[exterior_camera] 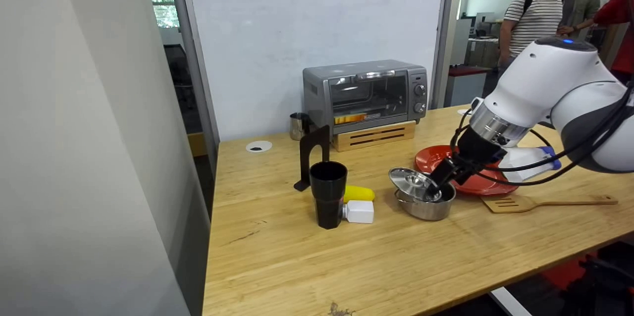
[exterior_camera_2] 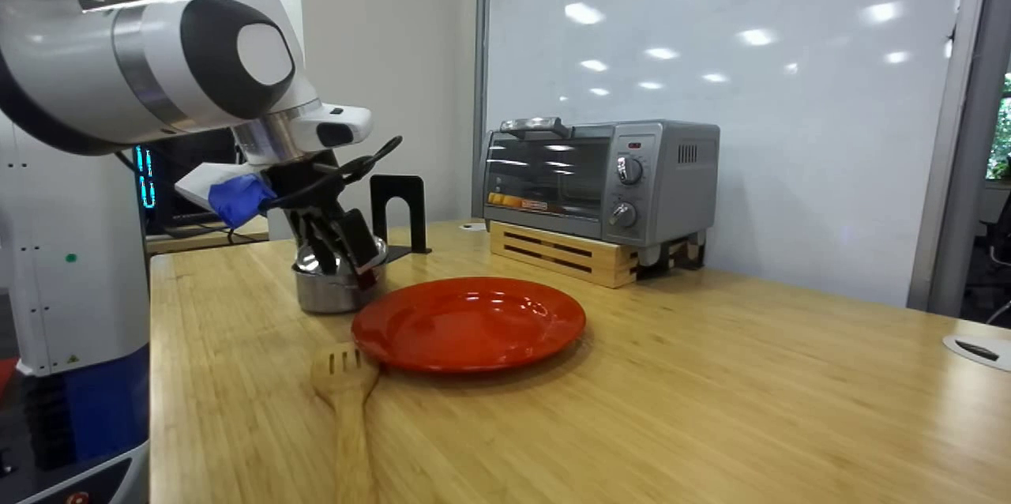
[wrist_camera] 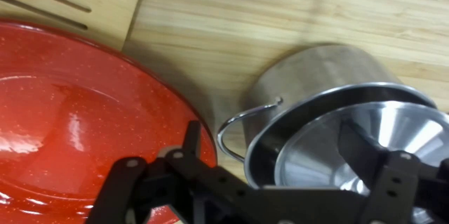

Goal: Open the oven door, pick up the slice of bread from the red plate using the wooden spatula and put it in the oven, close the oven door

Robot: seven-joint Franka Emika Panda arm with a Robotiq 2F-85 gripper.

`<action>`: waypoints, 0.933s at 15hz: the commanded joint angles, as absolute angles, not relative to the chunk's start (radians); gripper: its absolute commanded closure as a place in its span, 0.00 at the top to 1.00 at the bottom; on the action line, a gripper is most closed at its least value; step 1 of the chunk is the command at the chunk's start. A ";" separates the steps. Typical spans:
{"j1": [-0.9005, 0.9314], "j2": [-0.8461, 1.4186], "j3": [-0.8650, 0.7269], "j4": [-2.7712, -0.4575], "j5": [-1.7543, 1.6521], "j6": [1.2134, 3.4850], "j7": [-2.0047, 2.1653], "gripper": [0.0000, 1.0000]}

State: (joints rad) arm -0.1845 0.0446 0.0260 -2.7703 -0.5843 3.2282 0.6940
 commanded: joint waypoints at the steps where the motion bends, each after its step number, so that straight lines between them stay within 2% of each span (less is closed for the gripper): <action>1: -0.117 -0.012 0.020 -2.777 -0.322 3.141 0.544 1.00; 2: -0.178 -0.040 0.080 -2.759 -0.339 3.084 0.567 1.00; 6: -0.080 -0.181 0.018 -2.700 -0.016 2.830 0.300 1.00; 12: -0.135 -0.369 -0.082 -2.474 -0.031 2.393 0.149 1.00; 13: -0.122 -0.339 -0.055 -2.541 -0.026 2.500 0.202 1.00; 14: -0.127 -0.365 -0.065 -2.515 -0.026 2.463 0.191 1.00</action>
